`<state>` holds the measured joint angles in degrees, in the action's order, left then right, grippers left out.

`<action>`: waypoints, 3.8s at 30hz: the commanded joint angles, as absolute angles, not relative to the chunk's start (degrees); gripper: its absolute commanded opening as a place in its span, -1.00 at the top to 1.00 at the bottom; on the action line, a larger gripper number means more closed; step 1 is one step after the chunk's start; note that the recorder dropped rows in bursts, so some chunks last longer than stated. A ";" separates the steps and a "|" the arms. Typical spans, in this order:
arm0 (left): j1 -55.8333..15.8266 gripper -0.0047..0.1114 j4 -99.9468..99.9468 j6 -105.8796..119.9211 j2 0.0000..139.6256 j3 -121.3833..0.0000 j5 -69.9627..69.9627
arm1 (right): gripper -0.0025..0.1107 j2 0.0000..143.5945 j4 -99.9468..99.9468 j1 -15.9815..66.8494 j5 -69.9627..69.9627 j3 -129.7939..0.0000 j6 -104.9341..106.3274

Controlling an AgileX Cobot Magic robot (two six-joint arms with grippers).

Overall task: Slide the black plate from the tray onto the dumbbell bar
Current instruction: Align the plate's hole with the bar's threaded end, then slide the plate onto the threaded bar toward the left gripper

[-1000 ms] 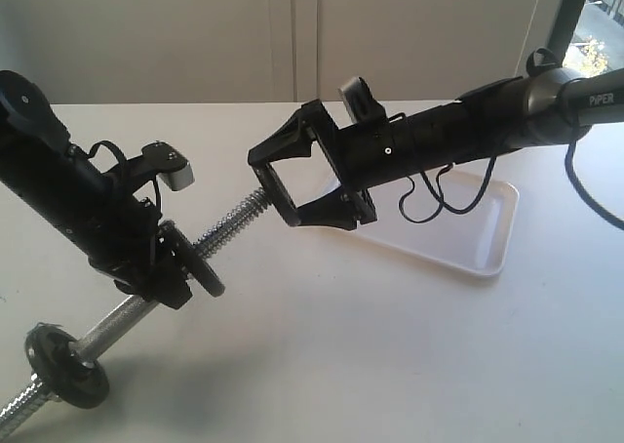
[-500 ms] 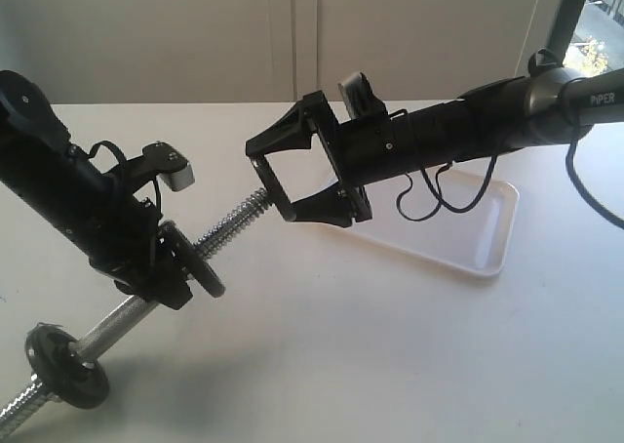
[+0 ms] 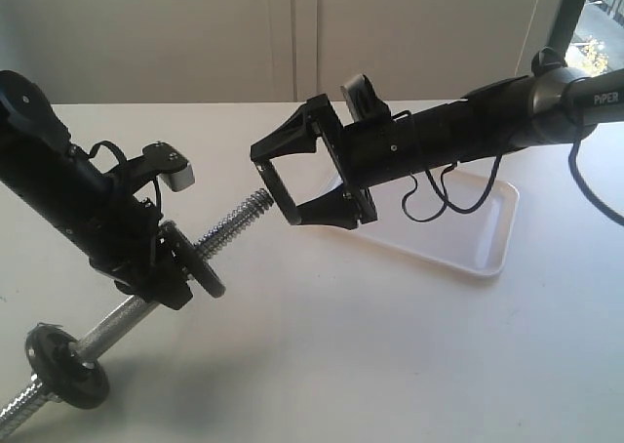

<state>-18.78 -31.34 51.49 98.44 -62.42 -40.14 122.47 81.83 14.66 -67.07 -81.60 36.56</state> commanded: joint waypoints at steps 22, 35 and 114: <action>-18.99 0.92 -36.76 51.35 95.89 -63.43 -43.19 | 0.96 121.50 83.24 14.20 -69.96 -81.92 37.25; -18.99 0.92 -36.76 51.35 95.89 -63.43 -43.19 | 0.96 121.50 83.24 15.91 -69.96 -81.92 37.25; -18.99 0.92 -36.99 51.35 95.89 -63.43 -43.18 | 0.96 121.50 81.13 21.77 -69.96 -81.92 37.25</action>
<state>-18.78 -31.34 52.37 98.21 -62.42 -41.71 122.47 77.72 21.34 -65.07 -81.60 36.56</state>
